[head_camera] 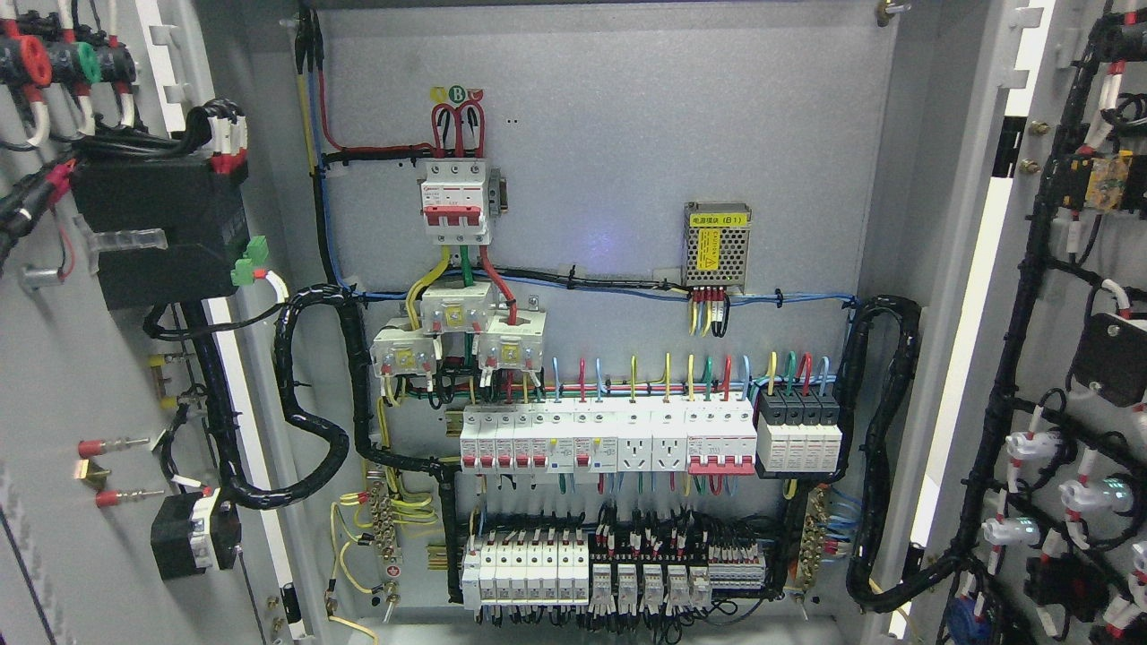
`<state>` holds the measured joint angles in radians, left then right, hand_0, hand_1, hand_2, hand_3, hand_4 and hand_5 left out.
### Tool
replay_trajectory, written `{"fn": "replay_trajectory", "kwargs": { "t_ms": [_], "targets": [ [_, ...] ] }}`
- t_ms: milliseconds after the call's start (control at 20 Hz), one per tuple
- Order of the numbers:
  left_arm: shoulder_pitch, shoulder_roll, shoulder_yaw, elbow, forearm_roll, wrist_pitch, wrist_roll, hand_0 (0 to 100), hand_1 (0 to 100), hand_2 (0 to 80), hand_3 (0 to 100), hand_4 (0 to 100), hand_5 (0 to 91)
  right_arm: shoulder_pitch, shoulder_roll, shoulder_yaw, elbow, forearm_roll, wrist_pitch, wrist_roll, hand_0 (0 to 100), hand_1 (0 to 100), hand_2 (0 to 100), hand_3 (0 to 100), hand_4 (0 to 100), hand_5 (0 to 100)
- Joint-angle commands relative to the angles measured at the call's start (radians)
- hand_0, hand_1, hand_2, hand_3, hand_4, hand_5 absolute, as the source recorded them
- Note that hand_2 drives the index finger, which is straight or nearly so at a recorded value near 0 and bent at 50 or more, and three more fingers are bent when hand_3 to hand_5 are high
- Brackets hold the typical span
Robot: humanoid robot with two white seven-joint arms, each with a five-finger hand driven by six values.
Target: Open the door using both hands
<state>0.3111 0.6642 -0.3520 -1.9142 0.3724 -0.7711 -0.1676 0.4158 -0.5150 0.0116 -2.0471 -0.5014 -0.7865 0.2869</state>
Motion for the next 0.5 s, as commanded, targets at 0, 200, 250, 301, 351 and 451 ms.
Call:
{"fn": "replay_trajectory", "kwargs": {
  "t_ms": [0, 200, 250, 301, 351, 451],
  "targets": [
    [-0.018, 0.025, 0.021, -0.003, 0.043, -0.876, -0.006, 0, 0, 0.0, 0, 3, 0.0, -0.032, -0.016, -0.025, 0.008, -0.055, 0.006, 0.000, 0, 0, 0, 0, 0, 0],
    [-0.018, 0.025, 0.037, -0.002, 0.121, -0.876, -0.006, 0, 0, 0.0, 0, 3, 0.0, -0.034, -0.031, -0.062, 0.022, -0.112, 0.027, 0.000, 0, 0, 0, 0, 0, 0],
    [-0.018, 0.025, 0.048, -0.002, 0.135, -0.876, -0.006, 0, 0, 0.0, 0, 3, 0.0, -0.034, -0.037, -0.070, 0.030, -0.114, 0.027, 0.000, 0, 0, 0, 0, 0, 0],
    [-0.018, 0.025, 0.059, -0.002, 0.149, -0.876, -0.006, 0, 0, 0.0, 0, 3, 0.0, -0.034, -0.040, -0.077, 0.041, -0.115, 0.027, 0.000, 0, 0, 0, 0, 0, 0],
    [-0.018, 0.025, 0.061, 0.000, 0.157, -0.876, -0.006, 0, 0, 0.0, 0, 3, 0.0, -0.035, -0.048, -0.078, 0.044, -0.121, 0.027, 0.000, 0, 0, 0, 0, 0, 0],
    [-0.018, 0.026, 0.074, 0.006, 0.169, -0.889, -0.006, 0, 0, 0.0, 0, 3, 0.0, -0.031, -0.068, -0.078, 0.048, -0.147, 0.027, 0.000, 0, 0, 0, 0, 0, 0]
  ]
}}
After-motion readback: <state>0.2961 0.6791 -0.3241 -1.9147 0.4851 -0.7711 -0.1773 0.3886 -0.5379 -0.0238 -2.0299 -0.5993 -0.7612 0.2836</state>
